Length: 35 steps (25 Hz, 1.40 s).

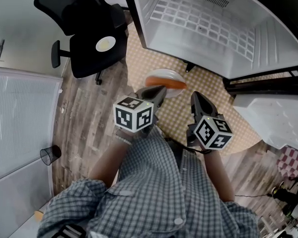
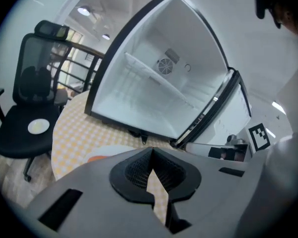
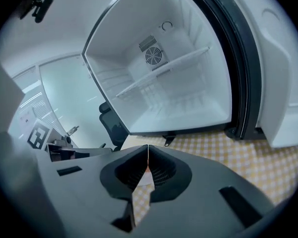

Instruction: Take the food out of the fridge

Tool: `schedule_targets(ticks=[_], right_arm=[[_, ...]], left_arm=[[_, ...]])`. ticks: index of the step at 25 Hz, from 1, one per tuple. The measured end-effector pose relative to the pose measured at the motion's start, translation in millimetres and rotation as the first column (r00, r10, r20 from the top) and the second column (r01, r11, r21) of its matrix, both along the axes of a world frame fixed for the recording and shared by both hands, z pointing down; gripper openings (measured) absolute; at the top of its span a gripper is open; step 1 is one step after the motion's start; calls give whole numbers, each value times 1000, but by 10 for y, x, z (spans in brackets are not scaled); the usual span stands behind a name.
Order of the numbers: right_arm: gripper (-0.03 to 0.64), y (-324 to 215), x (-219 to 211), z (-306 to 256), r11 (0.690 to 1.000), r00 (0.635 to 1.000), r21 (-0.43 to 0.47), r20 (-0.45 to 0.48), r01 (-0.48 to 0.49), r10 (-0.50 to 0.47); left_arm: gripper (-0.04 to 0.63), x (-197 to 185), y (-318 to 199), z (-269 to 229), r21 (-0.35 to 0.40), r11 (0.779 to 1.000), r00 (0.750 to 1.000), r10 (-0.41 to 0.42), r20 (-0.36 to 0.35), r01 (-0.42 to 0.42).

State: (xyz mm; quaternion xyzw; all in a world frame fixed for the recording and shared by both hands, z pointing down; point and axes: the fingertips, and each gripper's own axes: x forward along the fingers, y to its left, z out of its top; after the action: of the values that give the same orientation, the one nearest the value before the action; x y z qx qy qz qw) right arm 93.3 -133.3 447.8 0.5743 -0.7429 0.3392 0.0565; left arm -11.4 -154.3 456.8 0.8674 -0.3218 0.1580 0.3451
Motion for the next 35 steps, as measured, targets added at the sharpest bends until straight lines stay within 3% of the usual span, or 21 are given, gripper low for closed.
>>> schedule_targets(ticks=[5,10,14,35], right_arm=[[11,3,37,-314,995,996,102,-86,12,-3],[11,21,40,-567,984,993,174,-118,26,-5],[10,18,11,-670,977,990,206,-138,49,-20],[9,78,3,-572,986,994,155,-101,65,-50]], left_arm=[[6,200,-19,-371,200,972,991,105,88,-121],[6,346,-43,-647,293,944,988,137,77,-154],[6,377,-35,-784,315,939,990,136,34,-139],[6,338,45,-808,335,935,993,114,41,-121]])
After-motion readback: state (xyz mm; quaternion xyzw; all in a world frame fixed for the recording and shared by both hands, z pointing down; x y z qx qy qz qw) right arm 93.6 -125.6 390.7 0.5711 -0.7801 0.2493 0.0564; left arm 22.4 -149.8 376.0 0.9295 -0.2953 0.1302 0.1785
